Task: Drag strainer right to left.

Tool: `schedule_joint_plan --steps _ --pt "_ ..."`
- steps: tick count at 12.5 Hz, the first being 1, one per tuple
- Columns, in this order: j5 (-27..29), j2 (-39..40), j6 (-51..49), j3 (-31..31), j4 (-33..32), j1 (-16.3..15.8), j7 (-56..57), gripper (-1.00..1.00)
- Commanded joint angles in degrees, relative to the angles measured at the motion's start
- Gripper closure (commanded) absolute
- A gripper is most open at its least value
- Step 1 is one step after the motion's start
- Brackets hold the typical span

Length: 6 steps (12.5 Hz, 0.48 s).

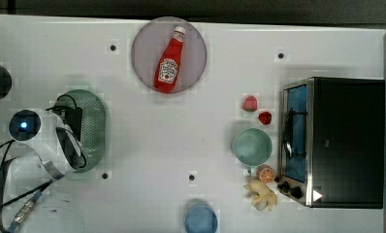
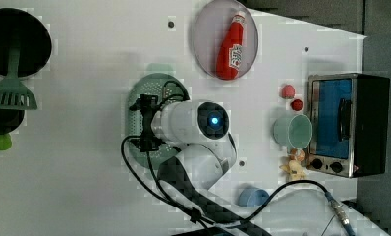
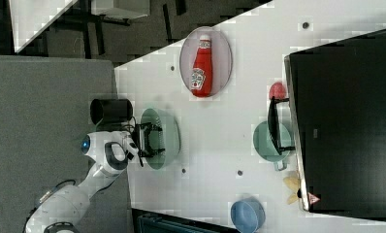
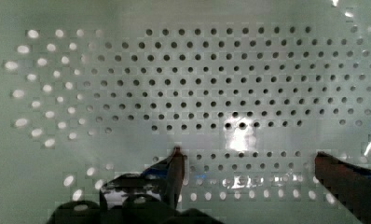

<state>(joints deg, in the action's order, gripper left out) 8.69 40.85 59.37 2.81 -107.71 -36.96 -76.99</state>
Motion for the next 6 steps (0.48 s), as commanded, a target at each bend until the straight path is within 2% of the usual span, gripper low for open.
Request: schedule_joint_plan --steps 1,6 --pt "1.89 -0.29 -0.78 0.81 1.72 -1.78 -2.75 -1.00" --pt "2.01 -1.02 -2.01 -0.16 3.01 -2.07 -1.04 -1.00"
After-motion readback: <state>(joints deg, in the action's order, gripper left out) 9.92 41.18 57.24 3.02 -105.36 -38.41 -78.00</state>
